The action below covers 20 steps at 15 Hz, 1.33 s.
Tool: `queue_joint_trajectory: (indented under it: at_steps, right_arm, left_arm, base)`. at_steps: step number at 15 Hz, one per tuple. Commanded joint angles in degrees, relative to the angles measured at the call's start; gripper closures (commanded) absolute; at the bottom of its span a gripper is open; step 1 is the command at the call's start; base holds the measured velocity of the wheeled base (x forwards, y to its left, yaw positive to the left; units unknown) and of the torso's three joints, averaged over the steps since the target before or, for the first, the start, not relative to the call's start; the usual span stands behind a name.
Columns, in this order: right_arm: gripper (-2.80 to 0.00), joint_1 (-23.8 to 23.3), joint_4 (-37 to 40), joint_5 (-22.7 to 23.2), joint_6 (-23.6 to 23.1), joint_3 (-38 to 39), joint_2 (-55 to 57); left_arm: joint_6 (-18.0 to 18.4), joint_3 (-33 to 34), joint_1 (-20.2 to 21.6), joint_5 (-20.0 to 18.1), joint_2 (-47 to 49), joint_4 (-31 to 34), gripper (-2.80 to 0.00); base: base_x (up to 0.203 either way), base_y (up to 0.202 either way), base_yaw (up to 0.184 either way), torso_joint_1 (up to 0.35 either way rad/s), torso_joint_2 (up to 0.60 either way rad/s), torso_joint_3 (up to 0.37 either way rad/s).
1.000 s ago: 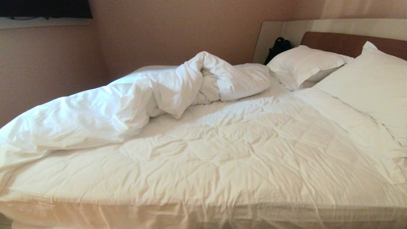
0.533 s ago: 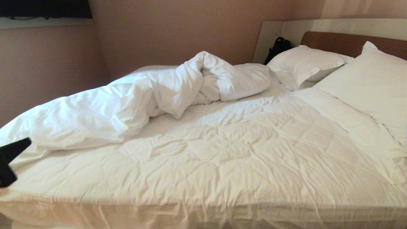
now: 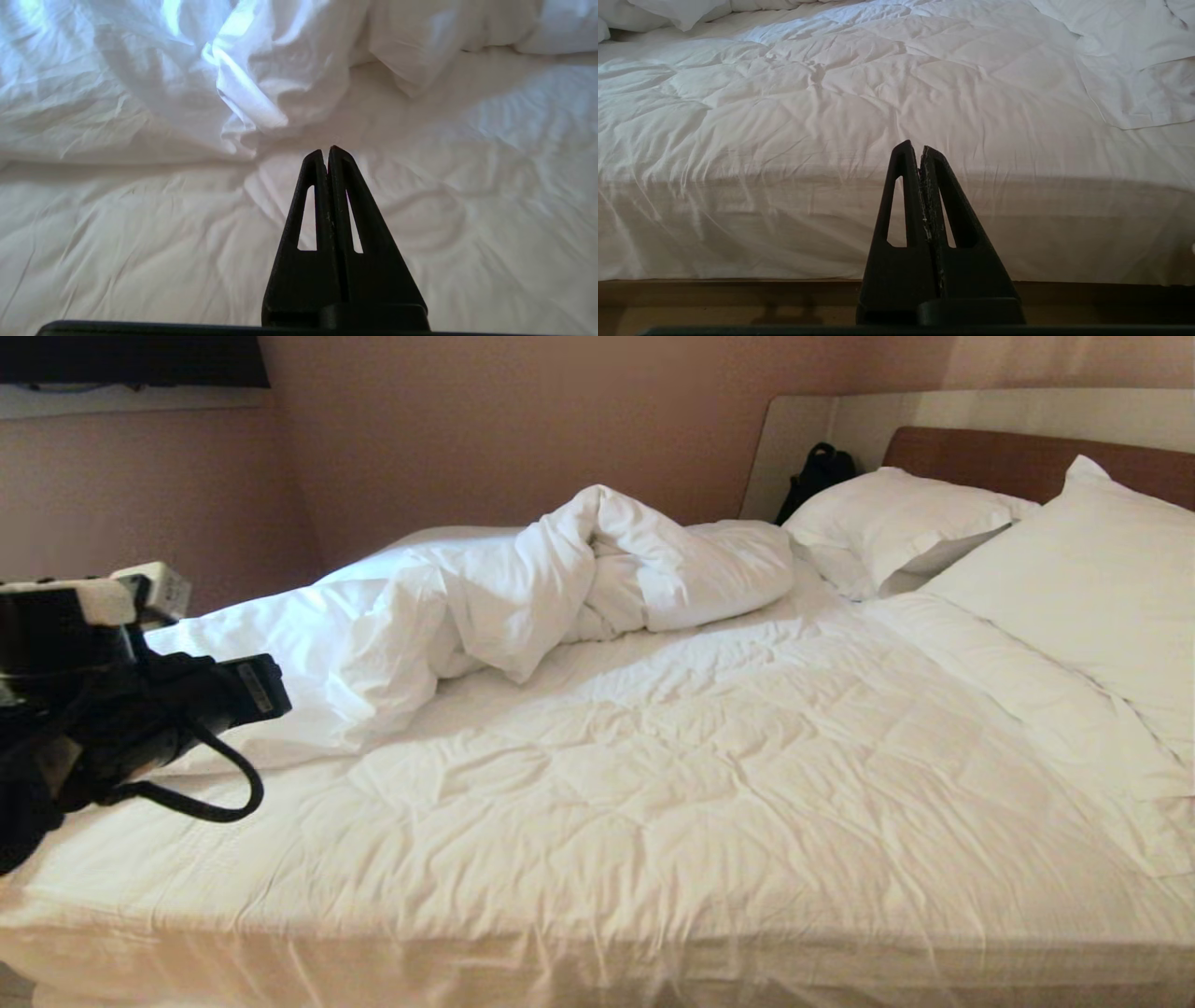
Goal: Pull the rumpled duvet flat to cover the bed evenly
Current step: Hold the folded corner of the quilt
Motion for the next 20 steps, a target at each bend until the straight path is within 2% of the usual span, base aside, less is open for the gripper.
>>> queue_joint_trajectory:
  at_steps: [1,4,8,12,20]
  right_arm:
    - [0.0,0.0,0.0,0.0,0.0,0.0,0.1]
    - [0.0,0.0,0.0,0.0,0.0,0.0,0.1]
    - [0.0,0.0,0.0,0.0,0.0,0.0,0.1]
    - [0.0,0.0,0.0,0.0,0.0,0.0,0.1]
    - [0.0,0.0,0.0,0.0,0.0,0.0,0.1]
  left_arm:
    - [0.6,-4.0,1.3,0.4,10.6,-2.5,0.0]
    - [3.8,-11.1,3.0,1.8,20.7,-8.0,0.0]
    - [7.3,-18.1,3.4,2.2,29.4,-12.5,0.0]
    - [9.0,-26.4,3.3,2.7,35.0,-12.8,0.0]
    - [14.4,-34.5,1.4,4.0,43.2,-13.2,0.0]
  base:
    - [0.0,0.0,0.0,0.0,0.0,0.0]
    - [0.0,0.0,0.0,0.0,0.0,0.0]
    - [0.0,0.0,0.0,0.0,0.0,0.0]
    - [0.0,0.0,0.0,0.0,0.0,0.0]
    - [0.0,0.0,0.0,0.0,0.0,0.0]
